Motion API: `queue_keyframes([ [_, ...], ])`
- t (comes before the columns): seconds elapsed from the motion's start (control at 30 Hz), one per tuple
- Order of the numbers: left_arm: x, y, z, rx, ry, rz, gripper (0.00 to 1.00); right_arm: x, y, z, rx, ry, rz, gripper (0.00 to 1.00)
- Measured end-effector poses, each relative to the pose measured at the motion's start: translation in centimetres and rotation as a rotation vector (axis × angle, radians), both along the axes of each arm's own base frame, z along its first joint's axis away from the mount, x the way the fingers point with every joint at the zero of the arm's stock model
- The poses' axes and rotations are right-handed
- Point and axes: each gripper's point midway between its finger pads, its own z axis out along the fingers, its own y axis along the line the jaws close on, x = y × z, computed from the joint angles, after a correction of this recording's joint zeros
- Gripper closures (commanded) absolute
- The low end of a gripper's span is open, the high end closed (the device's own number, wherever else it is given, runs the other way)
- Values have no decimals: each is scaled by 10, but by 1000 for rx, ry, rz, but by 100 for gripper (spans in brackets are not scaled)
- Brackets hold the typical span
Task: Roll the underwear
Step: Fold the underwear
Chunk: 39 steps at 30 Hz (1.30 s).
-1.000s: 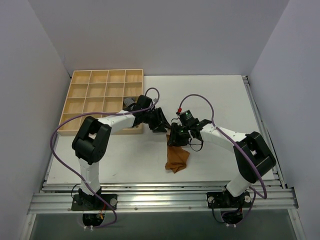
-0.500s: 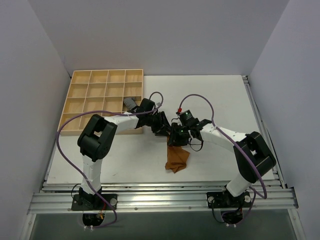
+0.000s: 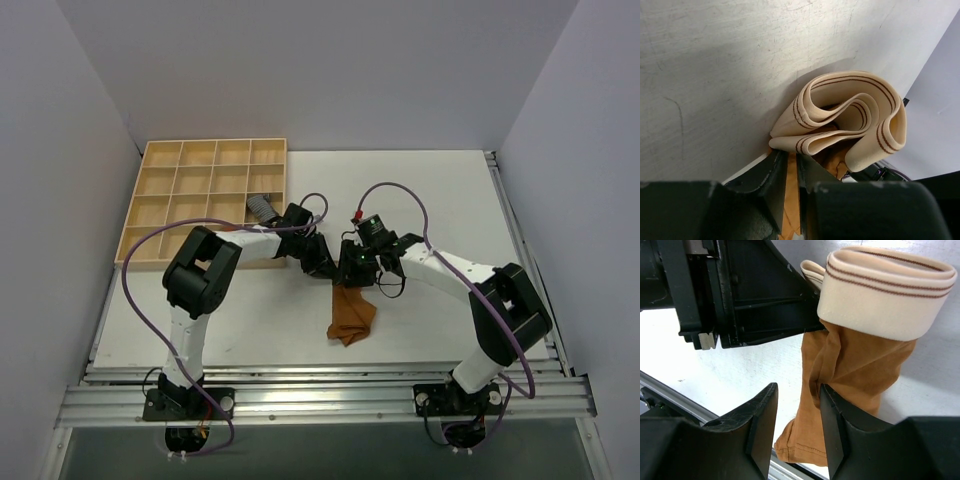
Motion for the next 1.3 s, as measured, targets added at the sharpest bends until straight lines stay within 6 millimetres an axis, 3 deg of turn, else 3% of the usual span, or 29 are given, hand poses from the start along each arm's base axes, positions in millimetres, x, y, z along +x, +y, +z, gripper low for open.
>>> queue_keyframes([
  [0.27,3,2,1,20,0,8,78,0,-9,5,-37,2,-4,64],
  [0.6,6,1,7,15,-9,18,58,10,-30,20,-43,-30,-38,68],
  [0.8,12,1,24,-2,-29,32,54,14,-53,36,-15,-69,-83,68],
  [0.9,15,0,38,-6,-46,36,54,2,-68,31,-26,-43,-116,66],
  [1.13,21,1,63,-9,-83,46,53,-48,-87,11,-25,43,-213,66],
  [1.3,23,2,71,-7,-88,46,53,-52,-86,3,-30,36,-235,66],
])
